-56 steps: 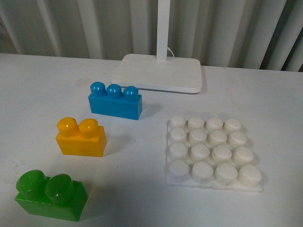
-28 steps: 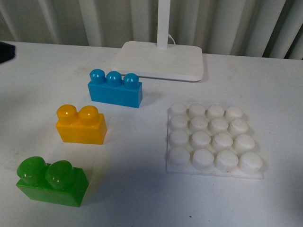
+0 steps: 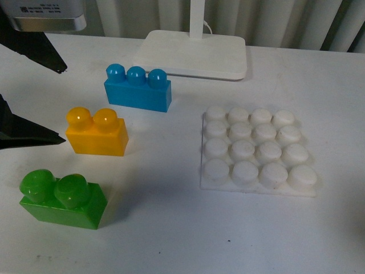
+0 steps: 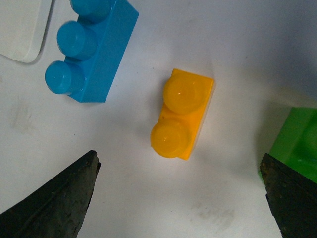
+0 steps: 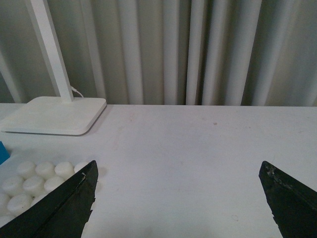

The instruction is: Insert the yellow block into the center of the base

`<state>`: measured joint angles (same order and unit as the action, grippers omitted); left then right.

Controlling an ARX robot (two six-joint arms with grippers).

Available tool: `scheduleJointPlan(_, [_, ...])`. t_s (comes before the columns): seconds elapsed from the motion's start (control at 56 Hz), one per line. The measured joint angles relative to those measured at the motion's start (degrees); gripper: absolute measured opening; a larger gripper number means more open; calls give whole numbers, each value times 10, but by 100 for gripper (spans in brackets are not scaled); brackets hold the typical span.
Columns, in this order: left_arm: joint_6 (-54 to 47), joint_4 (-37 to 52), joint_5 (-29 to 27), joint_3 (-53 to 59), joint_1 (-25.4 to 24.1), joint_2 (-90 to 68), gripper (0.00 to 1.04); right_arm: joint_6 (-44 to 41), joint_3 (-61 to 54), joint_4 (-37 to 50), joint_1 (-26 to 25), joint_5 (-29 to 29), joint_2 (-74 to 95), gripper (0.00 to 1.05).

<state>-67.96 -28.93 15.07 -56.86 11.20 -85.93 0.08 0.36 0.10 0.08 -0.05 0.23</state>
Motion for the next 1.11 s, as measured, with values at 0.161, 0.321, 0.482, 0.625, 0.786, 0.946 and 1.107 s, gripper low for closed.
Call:
scheduleJointPlan(0.161, [-42,-28,-16,-49,2,-47,98,0,0,0,0,0,0,96])
scheduleJointPlan(0.321, [-69,-50,-14,-86,16,-82,98,0,0,0,0,0,0,96])
scheduleJointPlan(0.482, [-91,-65,-33,-105,31,-117,98,0,0,0,0,0,0,96])
scheduleJointPlan(0.625, [-103,-75,-46,-111,40,-143,98,0,0,0,0,0,0,96])
scheduleJointPlan(0.786, [-104,-73,-47,-121,46,-164,98,0,0,0,0,0,0,96])
scheduleJointPlan(0.946, [-104,-68,-46,-129,48,-178,81,0,0,0,0,0,0,96])
scheduleJointPlan(1.107, [-104,-80,-44,-130,48,-185,58,0,0,0,0,0,0,96])
